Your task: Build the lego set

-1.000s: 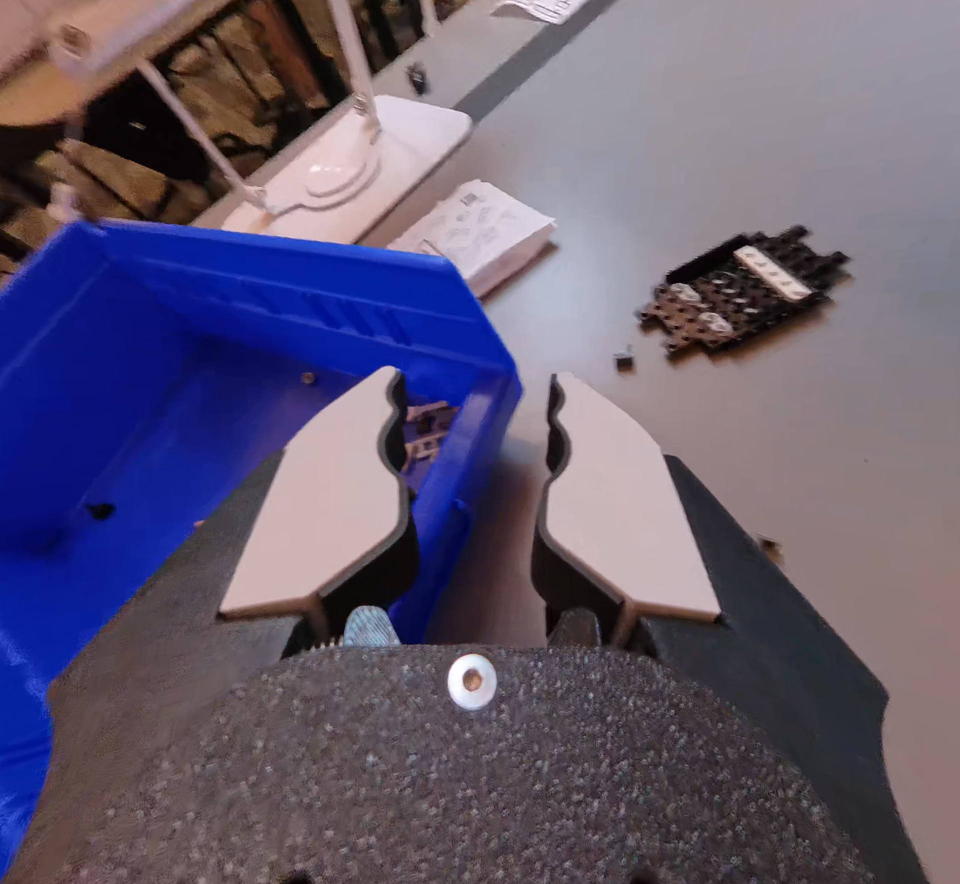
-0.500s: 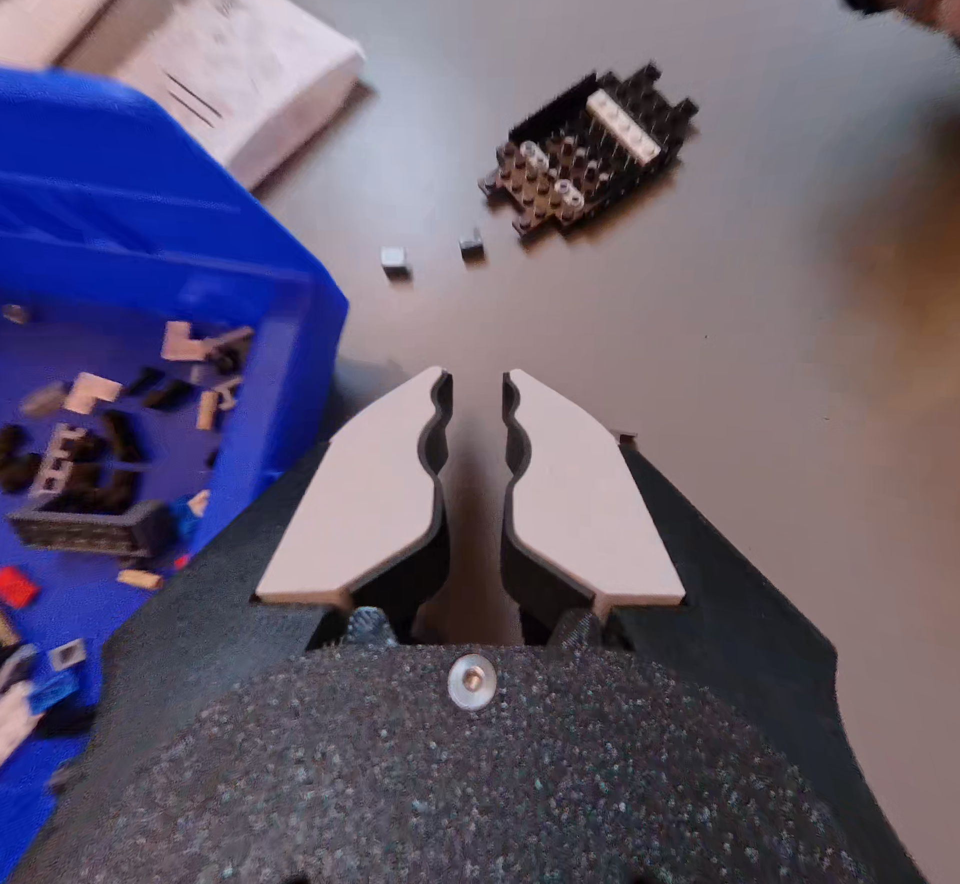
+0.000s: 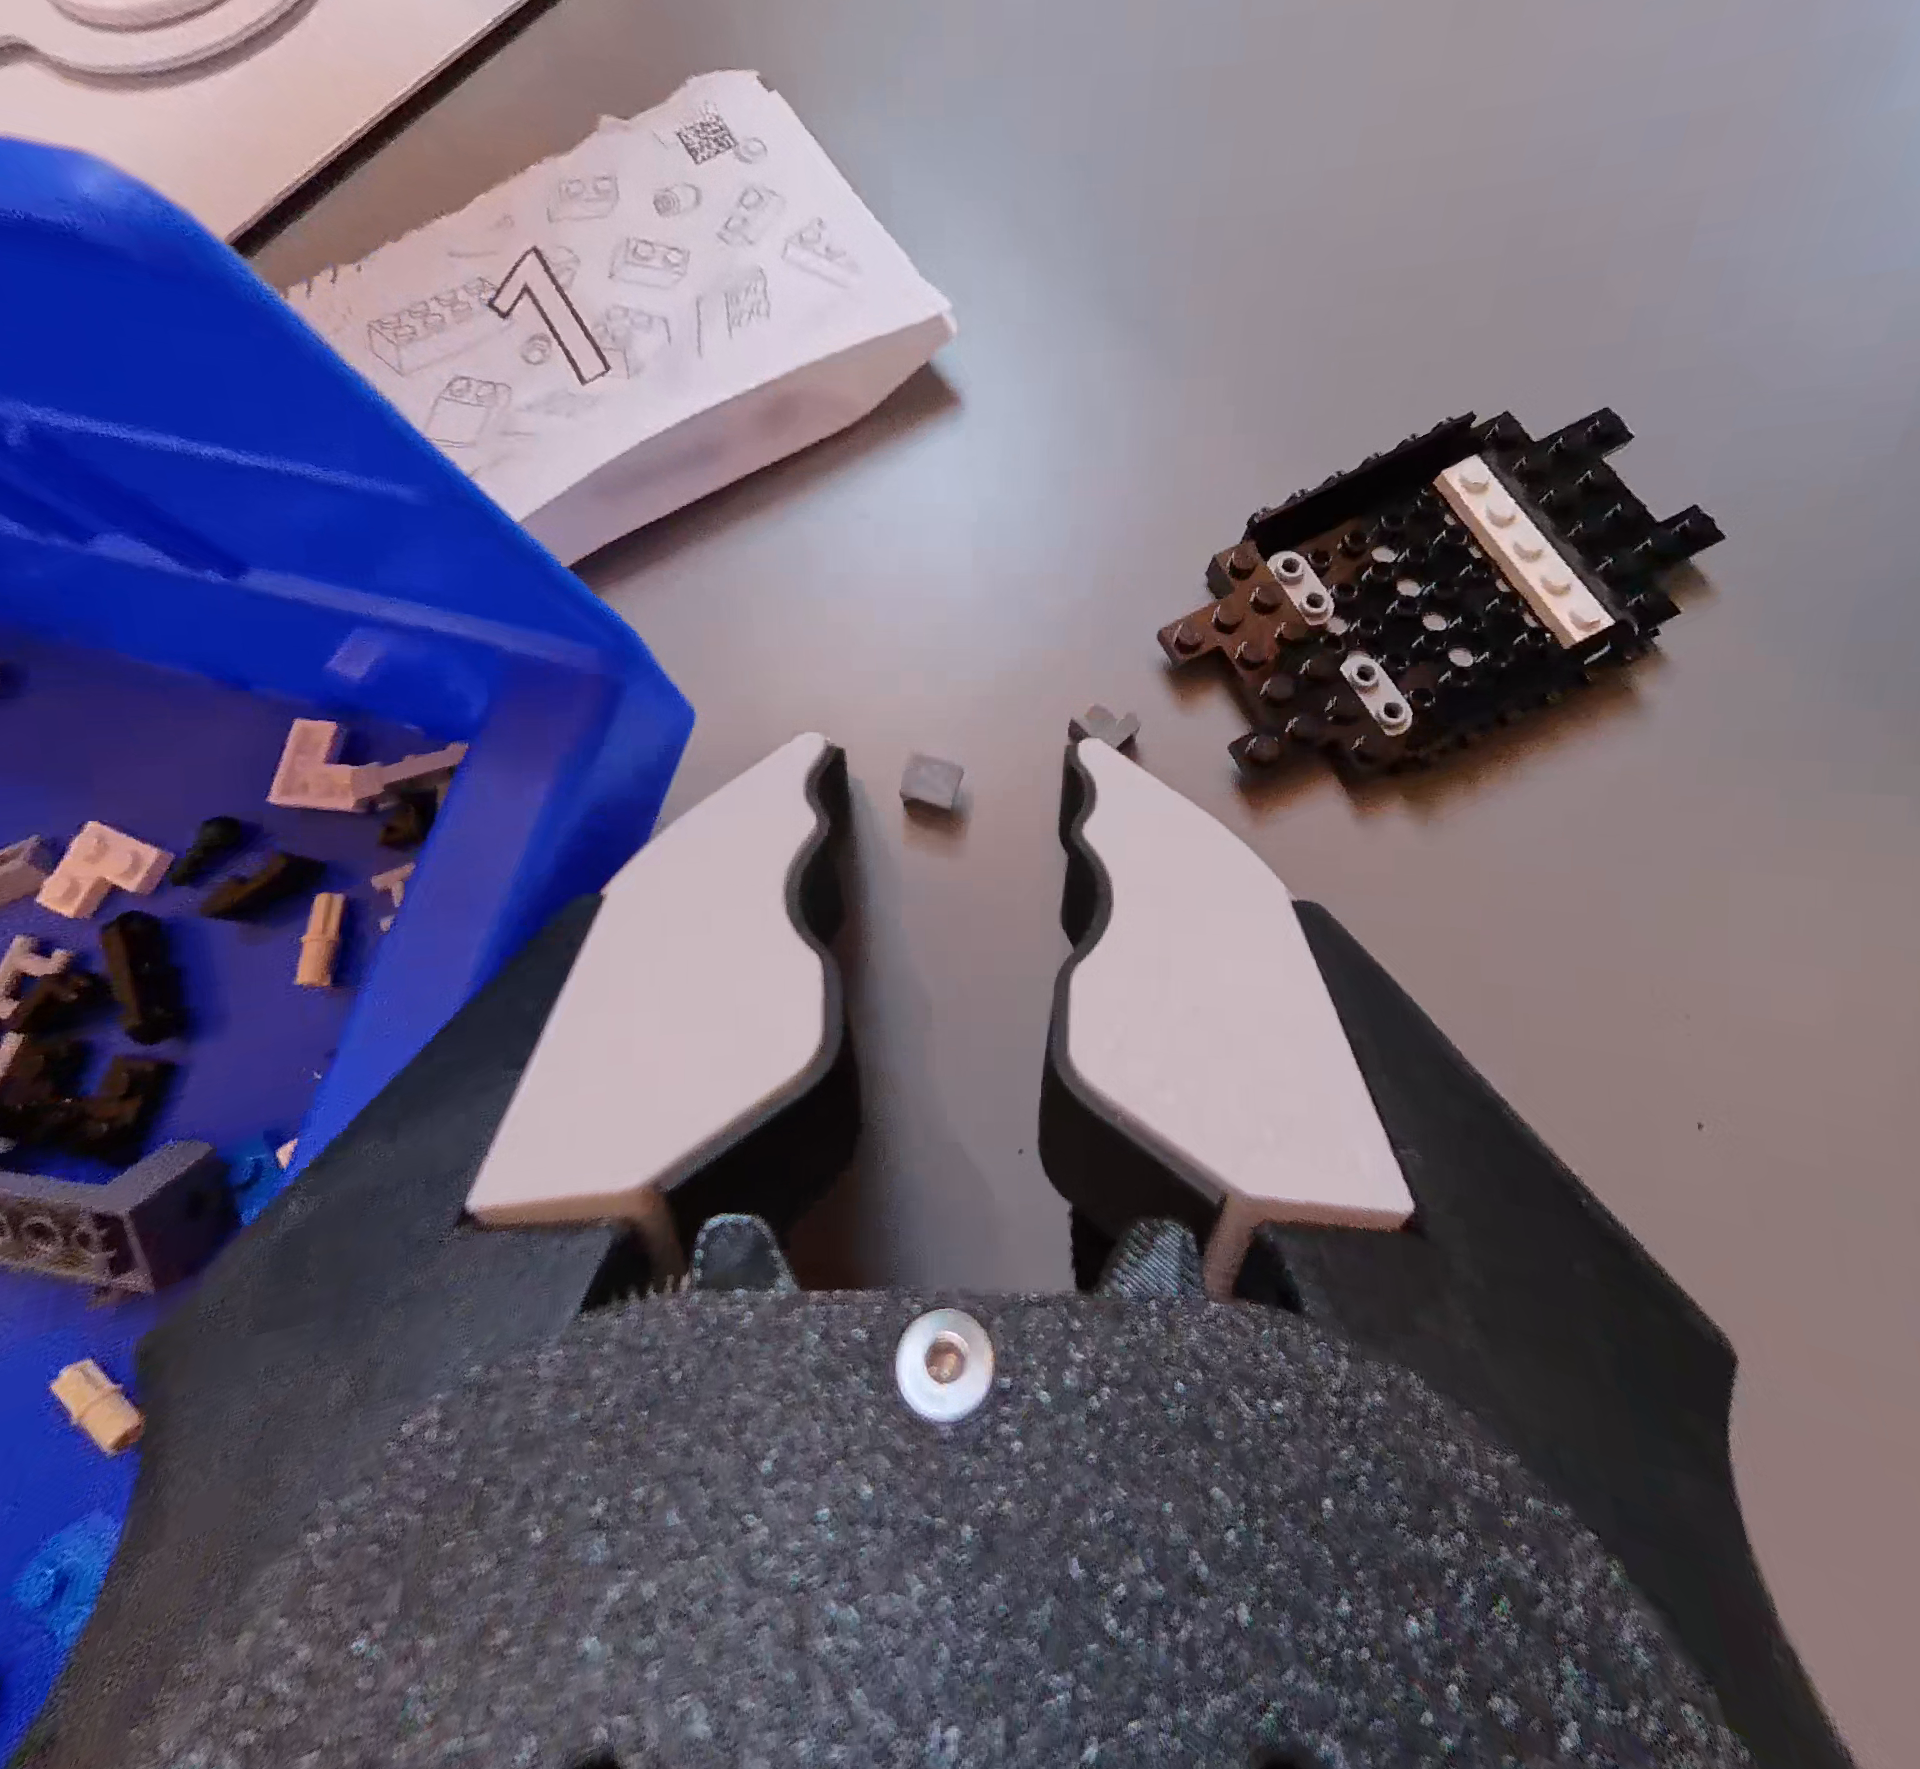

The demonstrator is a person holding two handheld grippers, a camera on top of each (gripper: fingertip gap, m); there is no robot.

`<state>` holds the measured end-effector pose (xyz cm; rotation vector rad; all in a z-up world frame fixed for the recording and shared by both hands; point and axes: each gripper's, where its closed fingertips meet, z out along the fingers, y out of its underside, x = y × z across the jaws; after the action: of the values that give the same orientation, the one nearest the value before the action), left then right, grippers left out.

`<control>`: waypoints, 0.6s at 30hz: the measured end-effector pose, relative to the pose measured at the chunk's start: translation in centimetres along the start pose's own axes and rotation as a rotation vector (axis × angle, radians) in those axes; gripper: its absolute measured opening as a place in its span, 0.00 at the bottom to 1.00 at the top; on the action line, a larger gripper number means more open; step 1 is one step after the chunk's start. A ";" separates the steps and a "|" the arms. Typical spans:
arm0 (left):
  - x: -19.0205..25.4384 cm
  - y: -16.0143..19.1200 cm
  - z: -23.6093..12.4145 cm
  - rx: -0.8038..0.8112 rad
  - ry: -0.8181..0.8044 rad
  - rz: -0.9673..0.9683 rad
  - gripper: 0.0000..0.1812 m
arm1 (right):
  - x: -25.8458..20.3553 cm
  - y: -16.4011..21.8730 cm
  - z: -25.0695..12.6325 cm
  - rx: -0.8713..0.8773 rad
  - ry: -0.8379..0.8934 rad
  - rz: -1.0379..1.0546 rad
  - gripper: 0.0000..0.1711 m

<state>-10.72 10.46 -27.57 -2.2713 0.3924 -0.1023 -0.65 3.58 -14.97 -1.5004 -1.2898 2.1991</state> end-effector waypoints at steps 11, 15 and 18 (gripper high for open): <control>-4.7 -5.8 -7.0 0.216 -0.355 0.155 0.05 | -0.4 -0.6 -0.5 0.017 0.004 -0.031 0.04; -8.3 -2.8 -6.2 0.062 -0.371 0.012 0.30 | -0.3 -0.5 -0.4 0.014 -0.004 -0.015 0.04; -7.8 -2.3 -5.7 0.069 -0.327 0.009 0.36 | -0.4 -0.5 -0.4 0.009 -0.001 -0.028 0.04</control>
<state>-18.62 10.26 -21.64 -2.1688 0.2220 0.2546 -0.29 3.83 -14.36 -1.4687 -1.2920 2.1858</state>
